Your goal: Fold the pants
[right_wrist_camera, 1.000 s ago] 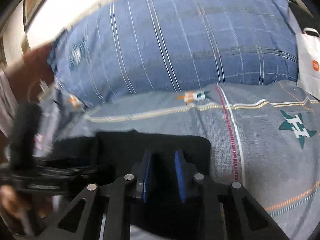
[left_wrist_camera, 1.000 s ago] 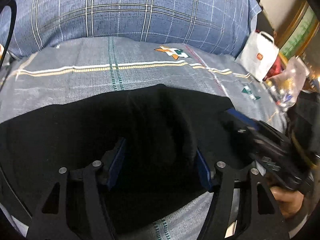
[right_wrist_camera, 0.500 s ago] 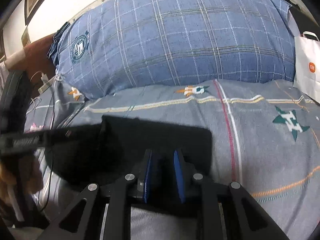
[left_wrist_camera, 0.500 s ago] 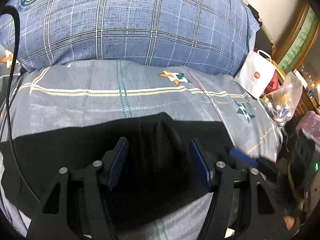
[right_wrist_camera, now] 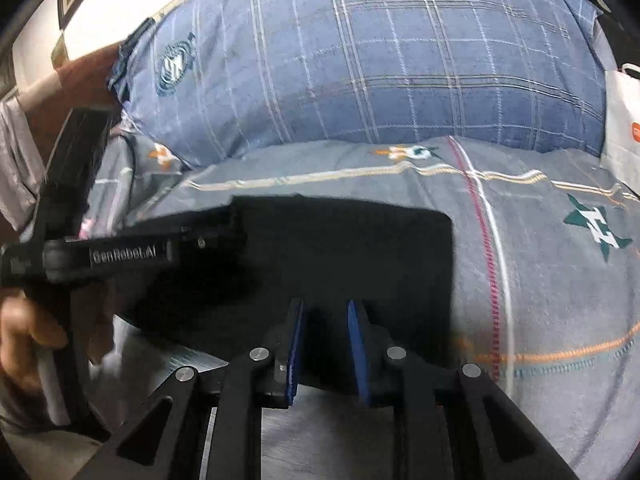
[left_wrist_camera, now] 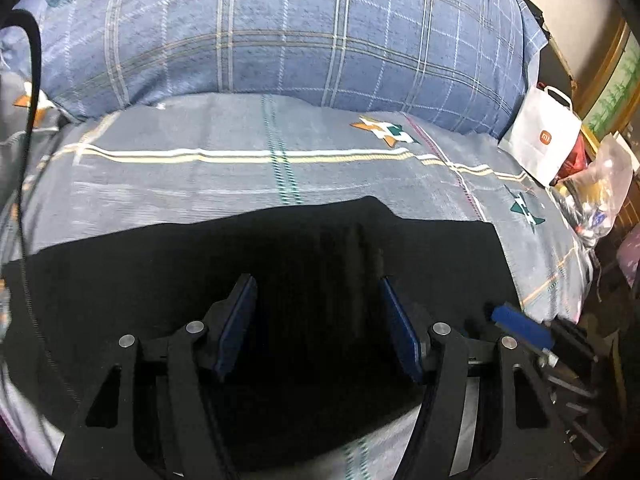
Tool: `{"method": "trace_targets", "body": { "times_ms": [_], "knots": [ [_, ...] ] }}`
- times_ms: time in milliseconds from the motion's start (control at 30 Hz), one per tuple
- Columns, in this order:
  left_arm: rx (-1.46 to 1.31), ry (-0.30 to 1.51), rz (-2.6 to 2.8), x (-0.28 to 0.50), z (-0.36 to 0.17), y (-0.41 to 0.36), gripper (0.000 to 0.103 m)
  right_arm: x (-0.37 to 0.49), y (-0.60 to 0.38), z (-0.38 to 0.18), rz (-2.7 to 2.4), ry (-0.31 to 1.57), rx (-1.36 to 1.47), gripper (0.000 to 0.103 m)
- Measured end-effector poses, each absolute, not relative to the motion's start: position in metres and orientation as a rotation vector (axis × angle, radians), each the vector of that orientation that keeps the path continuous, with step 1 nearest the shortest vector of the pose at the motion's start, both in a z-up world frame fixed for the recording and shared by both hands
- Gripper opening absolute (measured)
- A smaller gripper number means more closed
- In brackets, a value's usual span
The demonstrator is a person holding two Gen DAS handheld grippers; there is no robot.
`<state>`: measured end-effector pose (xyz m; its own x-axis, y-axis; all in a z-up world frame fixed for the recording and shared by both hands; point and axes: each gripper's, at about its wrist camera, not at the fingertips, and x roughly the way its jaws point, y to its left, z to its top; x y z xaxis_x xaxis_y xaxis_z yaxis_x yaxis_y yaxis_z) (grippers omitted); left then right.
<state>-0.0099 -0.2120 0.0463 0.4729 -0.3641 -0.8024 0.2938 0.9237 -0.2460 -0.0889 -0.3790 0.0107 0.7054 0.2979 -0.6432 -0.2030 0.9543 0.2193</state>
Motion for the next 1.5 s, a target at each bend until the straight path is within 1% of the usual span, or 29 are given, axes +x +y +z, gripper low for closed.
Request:
{"method": "trace_targets", "body": {
  "times_ms": [333, 500, 600, 733, 767, 800, 833, 867, 933, 1000, 1067, 1133, 1200, 1267, 1367, 1400, 1467, 1500],
  "knots": [
    [-0.057, 0.935, -0.286, -0.043, 0.071, -0.151, 0.063, -0.061, -0.315, 0.019, 0.374, 0.729, 0.094, 0.022],
    [-0.099, 0.915, -0.223, -0.059, 0.082, -0.107, 0.063, -0.042, -0.288, 0.008, 0.405, 0.768, 0.067, 0.023],
    [-0.141, 0.910, -0.196, -0.070, 0.082, -0.084, 0.063, -0.040, -0.280, 0.002, 0.413, 0.775, 0.067, 0.024],
    [-0.200, 0.937, -0.177, -0.078, 0.073, -0.062, 0.064, -0.046, -0.279, 0.006, 0.410, 0.774, 0.065, 0.026],
    [-0.211, 0.941, -0.174, -0.079, 0.072, -0.059, 0.064, -0.048, -0.280, 0.009, 0.397, 0.769, 0.055, 0.027],
    [-0.226, 0.944, -0.170, -0.080, 0.069, -0.056, 0.064, -0.050, -0.280, 0.011, 0.380, 0.759, 0.038, 0.032],
    [-0.237, 0.948, -0.165, -0.081, 0.068, -0.053, 0.064, -0.050, -0.280, 0.011, 0.372, 0.757, 0.030, 0.040],
    [-0.248, 0.952, -0.160, -0.081, 0.066, -0.051, 0.063, -0.050, -0.280, 0.010, 0.362, 0.760, 0.022, 0.043],
    [-0.265, 0.960, -0.155, -0.082, 0.063, -0.049, 0.064, -0.047, -0.277, 0.004, 0.341, 0.782, 0.005, 0.043],
    [-0.273, 0.968, -0.156, -0.084, 0.060, -0.049, 0.063, -0.048, -0.271, -0.001, 0.333, 0.761, -0.042, 0.043],
    [-0.275, 0.973, -0.159, -0.085, 0.057, -0.049, 0.063, -0.050, -0.266, -0.004, 0.316, 0.751, -0.109, 0.035],
    [-0.282, 0.974, -0.161, -0.088, 0.056, -0.047, 0.064, -0.052, -0.269, 0.000, 0.337, 0.758, -0.100, 0.014],
    [-0.297, 0.976, -0.159, -0.091, 0.054, -0.045, 0.064, -0.057, -0.274, 0.007, 0.364, 0.758, -0.065, 0.005],
    [-0.306, 0.979, -0.152, -0.091, 0.051, -0.043, 0.064, -0.061, -0.271, 0.010, 0.366, 0.753, -0.084, 0.005],
    [-0.325, 0.994, -0.138, -0.091, 0.046, -0.039, 0.063, -0.058, -0.263, -0.001, 0.355, 0.775, -0.114, 0.005],
    [-0.327, 0.998, -0.136, -0.092, 0.045, -0.038, 0.063, -0.059, -0.262, -0.001, 0.346, 0.757, -0.112, 0.006],
    [-0.324, 0.991, -0.122, -0.094, 0.045, -0.035, 0.063, -0.063, -0.262, 0.005, 0.363, 0.751, -0.093, 0.015],
    [-0.322, 0.989, -0.110, -0.096, 0.045, -0.033, 0.064, -0.064, -0.261, 0.011, 0.397, 0.747, -0.071, 0.028]
  ]
}}
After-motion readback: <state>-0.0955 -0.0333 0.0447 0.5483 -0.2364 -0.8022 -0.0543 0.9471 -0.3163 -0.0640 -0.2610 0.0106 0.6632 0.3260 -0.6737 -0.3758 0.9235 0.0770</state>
